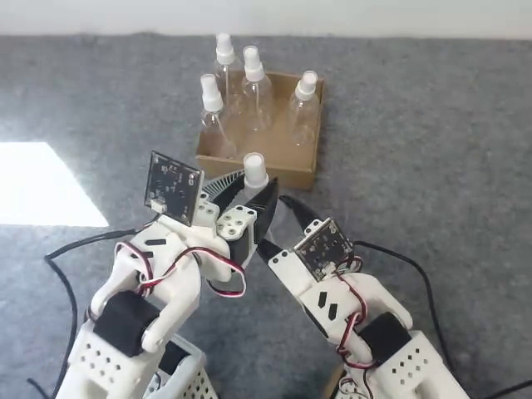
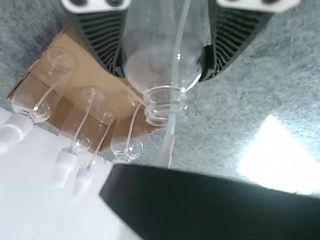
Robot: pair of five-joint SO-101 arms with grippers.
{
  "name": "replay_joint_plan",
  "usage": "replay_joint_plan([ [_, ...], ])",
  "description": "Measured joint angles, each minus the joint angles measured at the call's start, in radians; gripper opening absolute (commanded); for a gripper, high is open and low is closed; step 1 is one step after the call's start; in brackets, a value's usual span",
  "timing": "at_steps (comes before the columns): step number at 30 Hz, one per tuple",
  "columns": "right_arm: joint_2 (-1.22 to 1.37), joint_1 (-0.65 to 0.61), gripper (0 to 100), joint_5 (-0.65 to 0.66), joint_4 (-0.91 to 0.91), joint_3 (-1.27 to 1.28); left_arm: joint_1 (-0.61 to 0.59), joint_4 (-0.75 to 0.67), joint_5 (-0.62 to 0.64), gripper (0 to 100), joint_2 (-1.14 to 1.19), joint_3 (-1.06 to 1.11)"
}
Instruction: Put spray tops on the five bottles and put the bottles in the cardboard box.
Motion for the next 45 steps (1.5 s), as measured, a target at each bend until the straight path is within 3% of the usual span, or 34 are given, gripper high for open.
replay_joint_plan([
  [8,0.000,0.000,1.3,0.000,-0.048,0.000,0.002,-0.025,-0.026,4,0.000,0.049],
  [14,0.000,0.000,1.3,0.000,-0.048,0.000,0.002,-0.031,-0.028,24,0.000,0.057],
  [25,0.000,0.000,1.3,0.000,-0.051,0.000,0.000,0.075,-0.028,32,0.000,0.028],
  [30,0.000,0.000,1.3,-0.005,-0.069,0.000,-0.066,0.161,-0.028,33,0.000,-0.051],
  [35,0.000,0.031,1.3,-0.135,-0.112,0.000,-0.137,0.170,-0.028,33,0.000,-0.084],
  [40,0.000,0.084,1.3,-0.170,-0.129,0.000,-0.147,0.172,-0.025,33,0.000,-0.084],
  [45,0.000,0.091,1.3,-0.173,-0.149,0.000,-0.247,0.172,0.051,33,0.000,-0.084],
])
